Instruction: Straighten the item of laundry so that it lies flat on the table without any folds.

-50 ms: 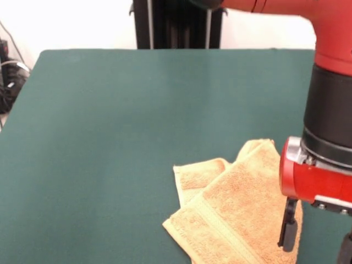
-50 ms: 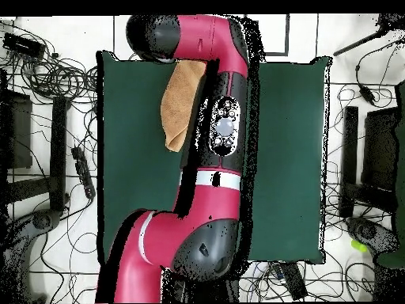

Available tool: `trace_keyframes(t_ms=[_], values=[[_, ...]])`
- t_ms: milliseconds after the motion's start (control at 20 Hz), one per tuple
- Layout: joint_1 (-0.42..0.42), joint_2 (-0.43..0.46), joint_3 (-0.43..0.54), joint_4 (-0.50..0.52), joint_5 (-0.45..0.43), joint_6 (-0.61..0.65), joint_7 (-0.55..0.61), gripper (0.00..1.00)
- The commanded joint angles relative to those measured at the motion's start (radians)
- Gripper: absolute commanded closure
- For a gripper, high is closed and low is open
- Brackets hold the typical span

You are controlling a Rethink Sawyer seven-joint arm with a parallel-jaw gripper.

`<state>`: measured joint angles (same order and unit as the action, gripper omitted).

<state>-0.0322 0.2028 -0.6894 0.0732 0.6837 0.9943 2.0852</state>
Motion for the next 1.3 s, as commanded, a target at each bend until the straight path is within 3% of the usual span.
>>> trace_keyframes(t_ms=[50, 150, 350, 850, 1100, 1300], values=[[0.013, -0.001, 0.012, 0.100, -0.017, 0.057, 0.022, 0.00], [0.012, -0.013, 0.035, 0.134, -0.060, 0.059, -0.033, 0.00], [0.016, -0.065, 0.145, 0.257, -0.179, -0.060, -0.162, 0.00], [0.015, -0.227, 0.333, 0.508, -0.291, -0.103, -0.314, 0.00], [0.000, -0.330, 0.497, 0.715, -0.302, -0.217, -0.384, 0.00], [-0.021, -0.375, 0.557, 0.792, -0.349, -0.252, -0.390, 0.00]])
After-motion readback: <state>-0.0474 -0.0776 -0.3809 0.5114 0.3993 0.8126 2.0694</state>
